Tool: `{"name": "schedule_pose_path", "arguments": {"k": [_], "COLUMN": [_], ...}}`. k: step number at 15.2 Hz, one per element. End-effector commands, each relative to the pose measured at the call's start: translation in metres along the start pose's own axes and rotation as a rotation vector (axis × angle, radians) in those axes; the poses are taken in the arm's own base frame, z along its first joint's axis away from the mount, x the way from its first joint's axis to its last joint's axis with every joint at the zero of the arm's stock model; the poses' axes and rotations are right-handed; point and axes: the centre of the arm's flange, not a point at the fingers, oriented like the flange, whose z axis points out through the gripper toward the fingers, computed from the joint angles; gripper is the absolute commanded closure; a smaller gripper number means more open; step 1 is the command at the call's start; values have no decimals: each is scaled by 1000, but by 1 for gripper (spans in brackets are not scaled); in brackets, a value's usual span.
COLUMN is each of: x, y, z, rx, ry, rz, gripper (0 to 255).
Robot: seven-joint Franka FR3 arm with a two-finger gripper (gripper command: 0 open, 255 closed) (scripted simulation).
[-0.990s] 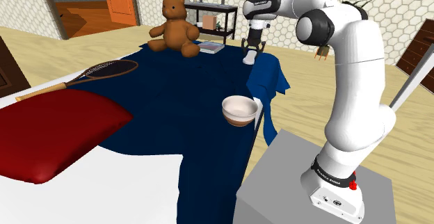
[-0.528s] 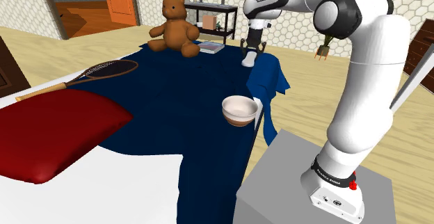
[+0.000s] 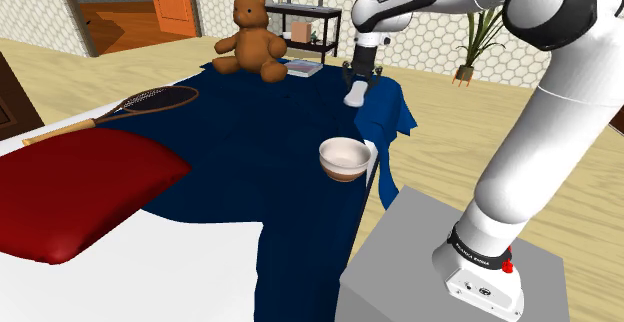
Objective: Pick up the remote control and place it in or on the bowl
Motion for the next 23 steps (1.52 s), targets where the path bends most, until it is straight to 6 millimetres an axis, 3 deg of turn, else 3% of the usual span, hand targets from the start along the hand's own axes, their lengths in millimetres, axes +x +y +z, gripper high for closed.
{"name": "schedule_pose_path", "arguments": {"k": [1, 20, 23], "x": [-26, -280, -280], "y": [3, 21, 21], "z": [1, -2, 14], "rx": [0, 0, 0], "ry": [0, 0, 0], "rz": [1, 1, 1], "gripper": [255, 255, 255]}}
